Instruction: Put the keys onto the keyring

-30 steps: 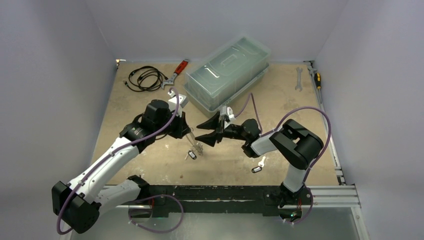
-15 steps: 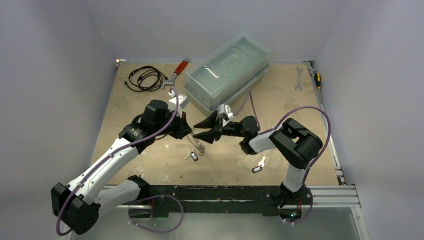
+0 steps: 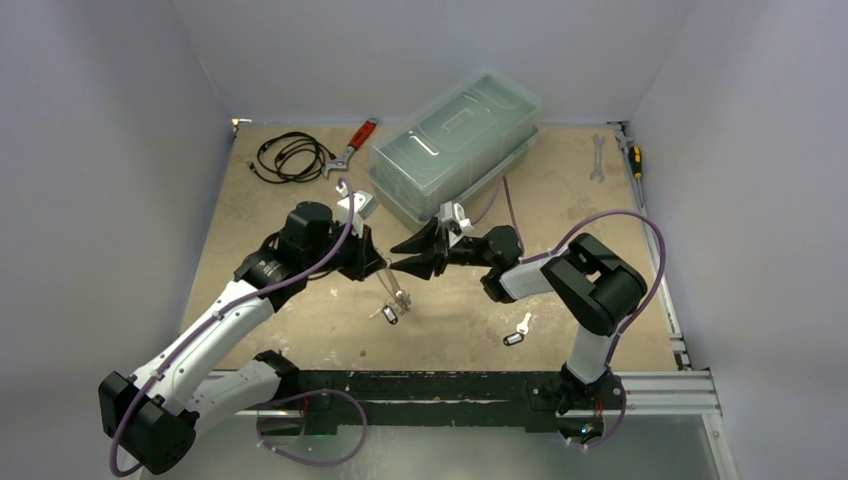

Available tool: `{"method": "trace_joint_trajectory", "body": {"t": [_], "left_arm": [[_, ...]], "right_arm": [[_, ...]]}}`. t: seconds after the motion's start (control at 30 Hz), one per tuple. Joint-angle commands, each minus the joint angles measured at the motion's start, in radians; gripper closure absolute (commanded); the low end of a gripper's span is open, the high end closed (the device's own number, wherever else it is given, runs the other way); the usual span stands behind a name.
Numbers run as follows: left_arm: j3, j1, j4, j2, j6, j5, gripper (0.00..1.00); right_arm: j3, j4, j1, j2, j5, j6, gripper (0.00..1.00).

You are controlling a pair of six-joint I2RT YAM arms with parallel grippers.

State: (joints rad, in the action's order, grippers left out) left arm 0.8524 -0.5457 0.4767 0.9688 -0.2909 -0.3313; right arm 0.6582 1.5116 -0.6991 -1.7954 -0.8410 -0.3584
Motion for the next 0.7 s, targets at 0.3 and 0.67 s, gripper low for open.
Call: {"method": "trace_joint_trajectory", "body": {"t": [0.3, 0.67], "left_arm": [[-0.002, -0.006, -0.064, -0.022, 0.02, -0.035, 1.0], [-0.002, -0.006, -0.064, -0.018, 0.021, -0.035, 1.0]], "right_arm": [[0.069, 0.159, 0.001, -0.057, -0.127, -0.081, 0.69], [0.076, 0.298, 0.016, -0.085, -0.156, -0.196, 0.63]]}}
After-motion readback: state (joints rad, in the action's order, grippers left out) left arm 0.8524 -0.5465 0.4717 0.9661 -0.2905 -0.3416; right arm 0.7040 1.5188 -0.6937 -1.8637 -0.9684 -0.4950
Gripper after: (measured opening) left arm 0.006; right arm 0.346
